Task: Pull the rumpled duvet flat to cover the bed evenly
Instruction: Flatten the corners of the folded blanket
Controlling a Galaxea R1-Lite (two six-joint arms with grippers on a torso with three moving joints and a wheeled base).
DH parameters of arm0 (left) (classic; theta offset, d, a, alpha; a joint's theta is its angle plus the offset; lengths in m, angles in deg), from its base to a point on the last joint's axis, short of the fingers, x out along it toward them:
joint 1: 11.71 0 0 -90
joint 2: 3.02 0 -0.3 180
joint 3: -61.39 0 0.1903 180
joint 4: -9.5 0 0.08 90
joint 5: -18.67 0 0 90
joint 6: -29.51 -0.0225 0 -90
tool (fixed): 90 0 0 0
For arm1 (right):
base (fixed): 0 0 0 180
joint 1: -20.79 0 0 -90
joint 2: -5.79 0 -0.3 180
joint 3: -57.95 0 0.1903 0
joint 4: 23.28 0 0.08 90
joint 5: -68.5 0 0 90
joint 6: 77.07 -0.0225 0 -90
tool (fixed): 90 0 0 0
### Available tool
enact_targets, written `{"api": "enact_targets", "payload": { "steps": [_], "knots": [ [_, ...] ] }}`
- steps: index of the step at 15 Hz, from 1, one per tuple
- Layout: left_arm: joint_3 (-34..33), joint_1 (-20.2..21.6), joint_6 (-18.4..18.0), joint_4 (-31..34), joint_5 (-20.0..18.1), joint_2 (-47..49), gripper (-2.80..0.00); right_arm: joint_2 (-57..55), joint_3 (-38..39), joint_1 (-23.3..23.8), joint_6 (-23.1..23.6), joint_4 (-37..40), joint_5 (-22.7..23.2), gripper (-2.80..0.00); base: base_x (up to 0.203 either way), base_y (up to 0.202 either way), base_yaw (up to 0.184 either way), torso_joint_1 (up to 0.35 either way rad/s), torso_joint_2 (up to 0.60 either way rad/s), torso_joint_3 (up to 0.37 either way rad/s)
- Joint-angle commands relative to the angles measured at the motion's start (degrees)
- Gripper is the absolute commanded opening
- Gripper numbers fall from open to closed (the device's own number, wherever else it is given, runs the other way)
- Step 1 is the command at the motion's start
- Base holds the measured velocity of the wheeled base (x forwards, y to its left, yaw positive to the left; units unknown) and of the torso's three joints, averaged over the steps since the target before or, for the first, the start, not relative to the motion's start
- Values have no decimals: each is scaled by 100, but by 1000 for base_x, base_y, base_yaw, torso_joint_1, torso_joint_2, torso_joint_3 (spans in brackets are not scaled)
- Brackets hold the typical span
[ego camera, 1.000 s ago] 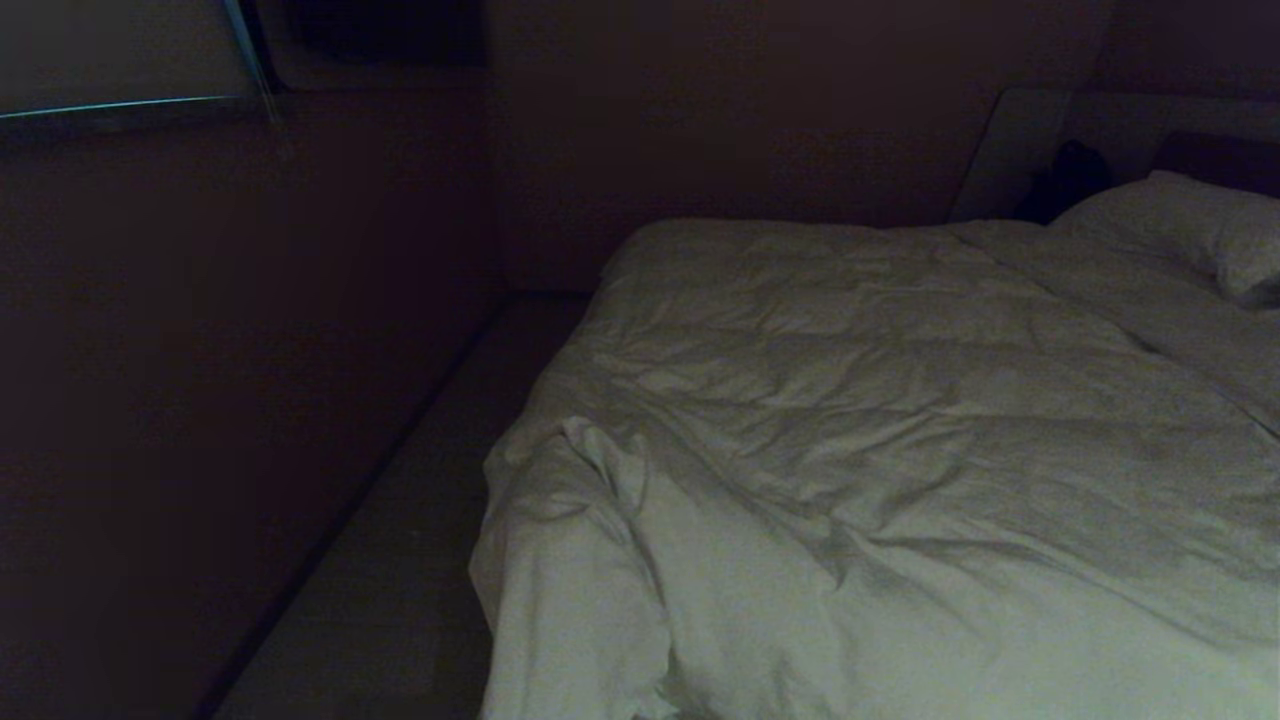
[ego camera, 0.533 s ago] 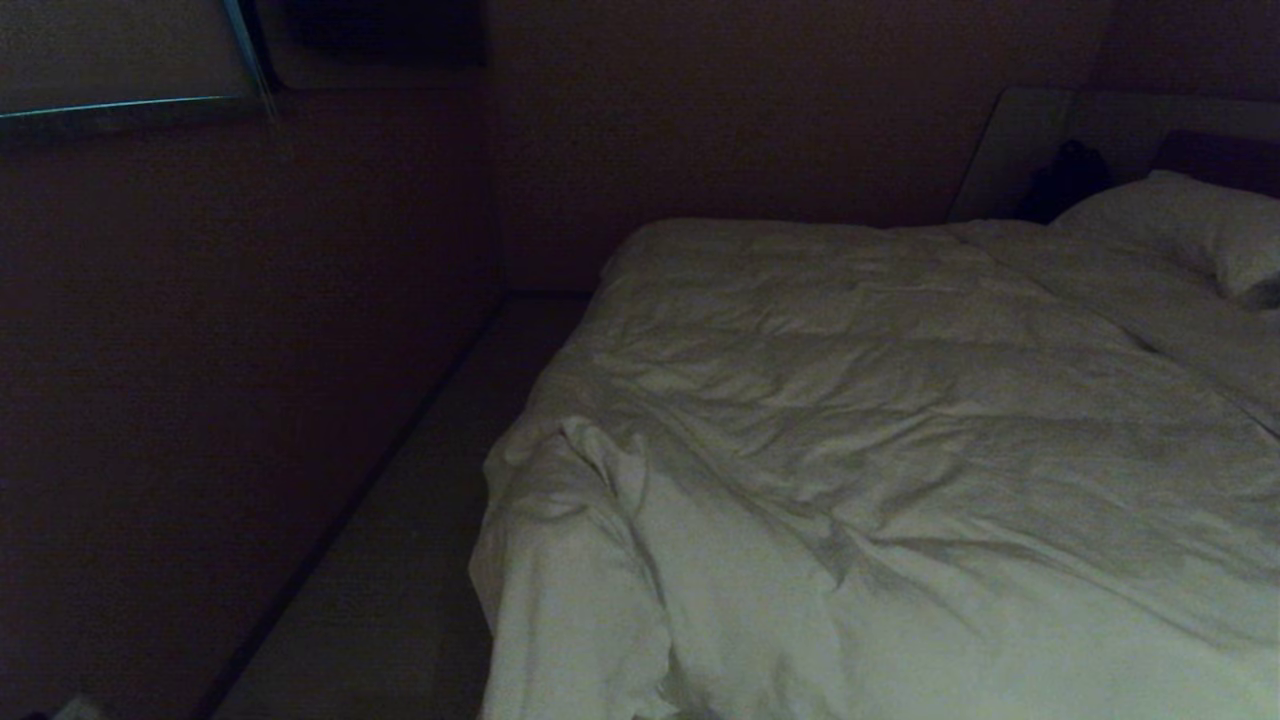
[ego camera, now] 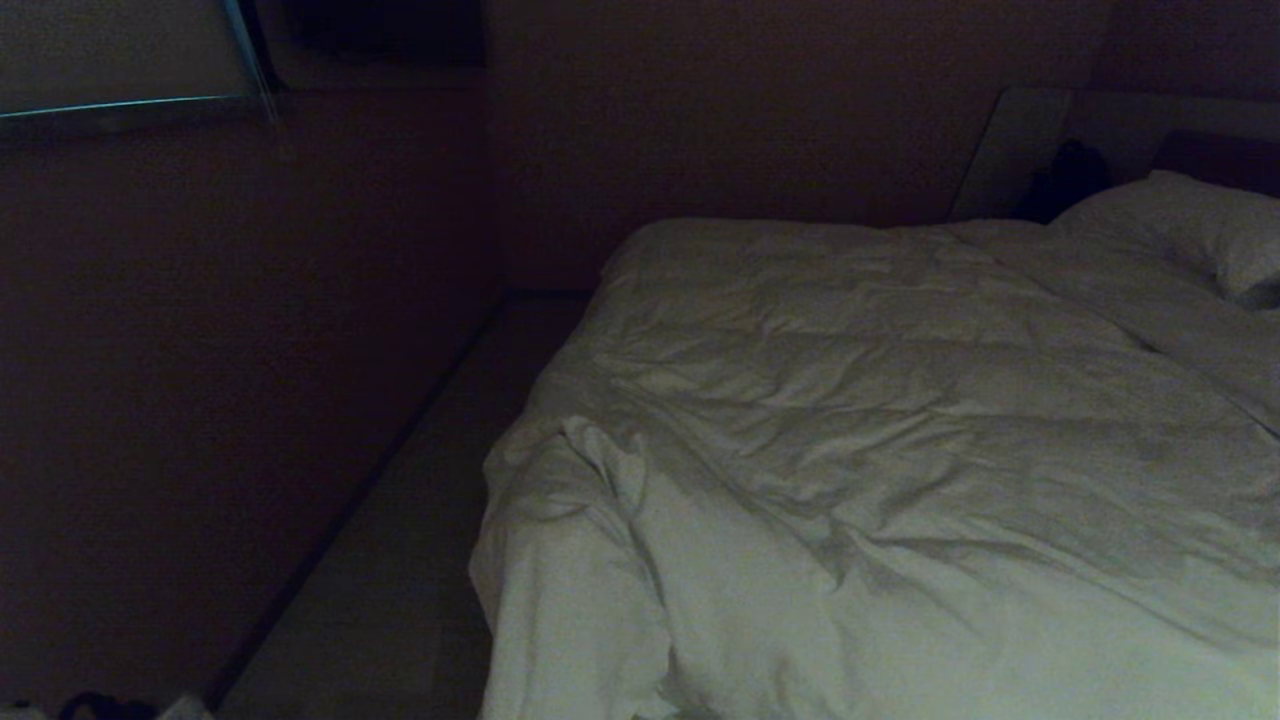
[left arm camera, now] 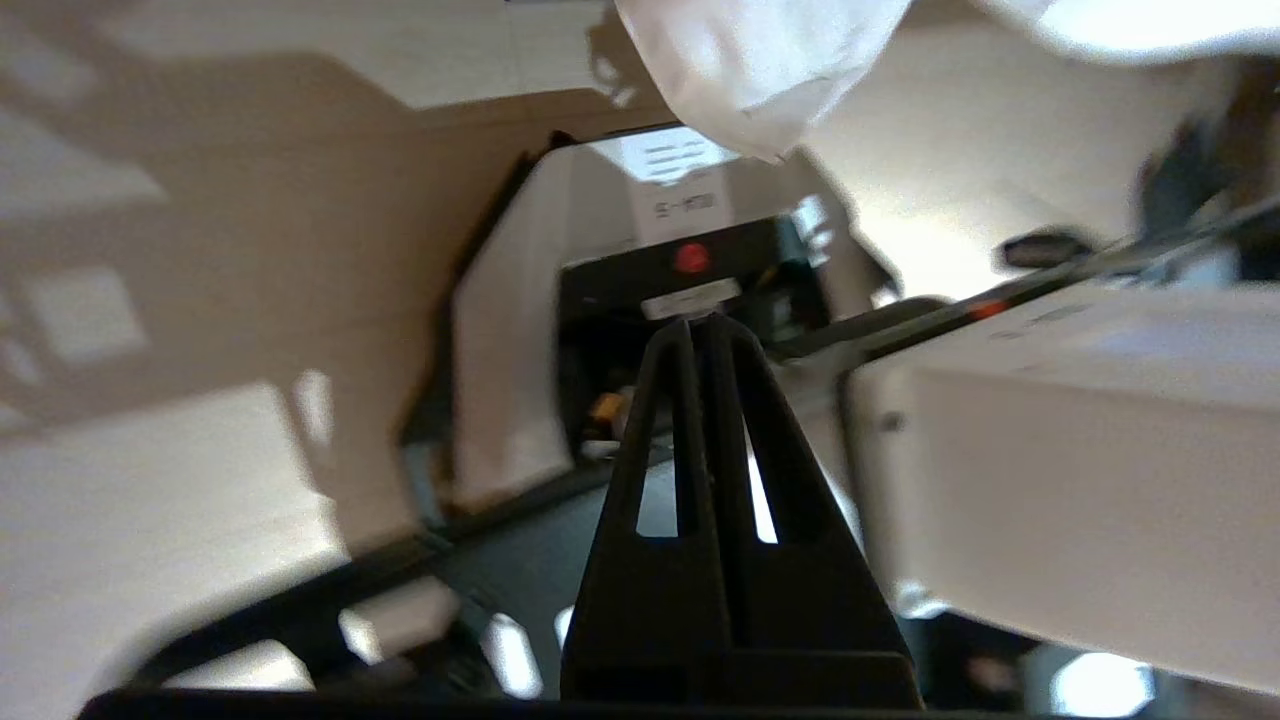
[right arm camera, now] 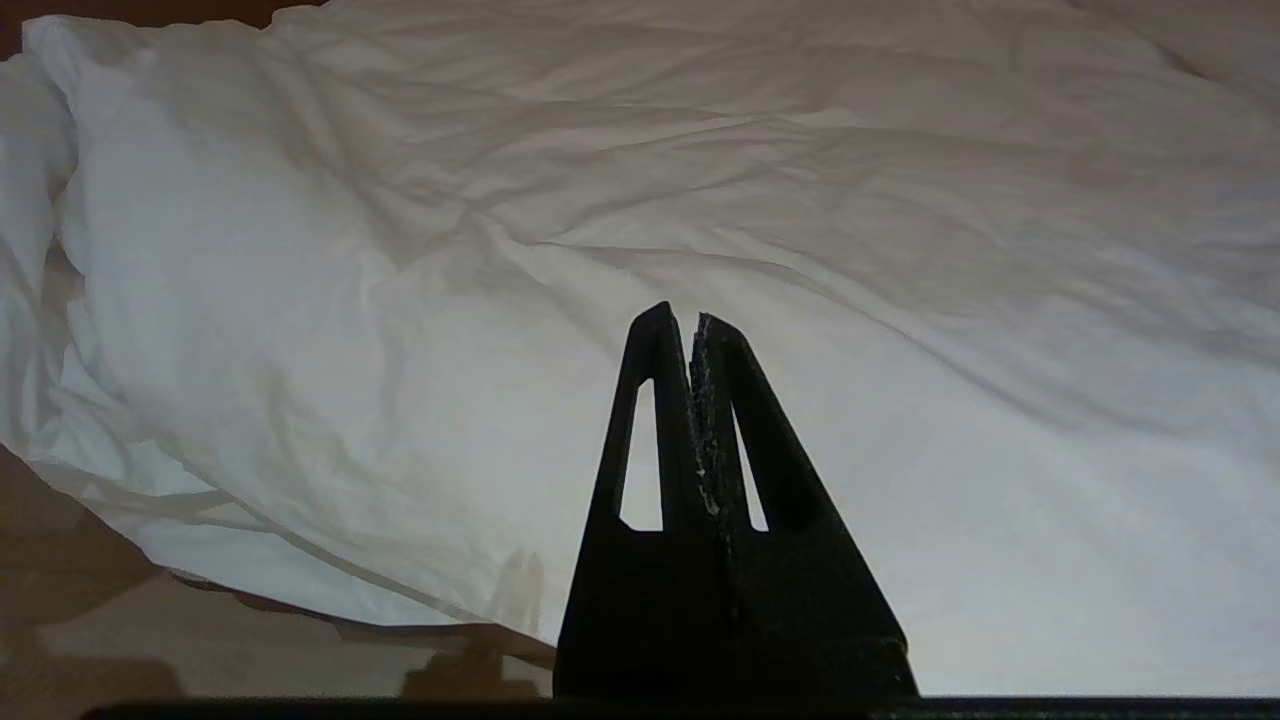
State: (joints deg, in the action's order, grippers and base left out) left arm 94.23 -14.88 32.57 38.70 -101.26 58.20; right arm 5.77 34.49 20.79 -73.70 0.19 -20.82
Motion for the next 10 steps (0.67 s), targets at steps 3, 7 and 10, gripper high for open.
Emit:
{"api": "enact_targets", "payload": {
  "steps": [3, 7, 10],
  "knots": [
    [-142, -343, -185, -198, -30, -2, -280, -6, 1, 0, 5, -1, 2, -280, 0, 0, 0, 0, 0, 0],
    [-51, -412, -432, -238, -19, 427, -280, 0, 1, 0, 5, -1, 2, -280, 0, 0, 0, 0, 0, 0],
    [-96, -421, -741, -510, -14, 840, -280, 1, 1, 0, 5, -1, 2, -280, 0, 0, 0, 0, 0, 0]
  ]
}}
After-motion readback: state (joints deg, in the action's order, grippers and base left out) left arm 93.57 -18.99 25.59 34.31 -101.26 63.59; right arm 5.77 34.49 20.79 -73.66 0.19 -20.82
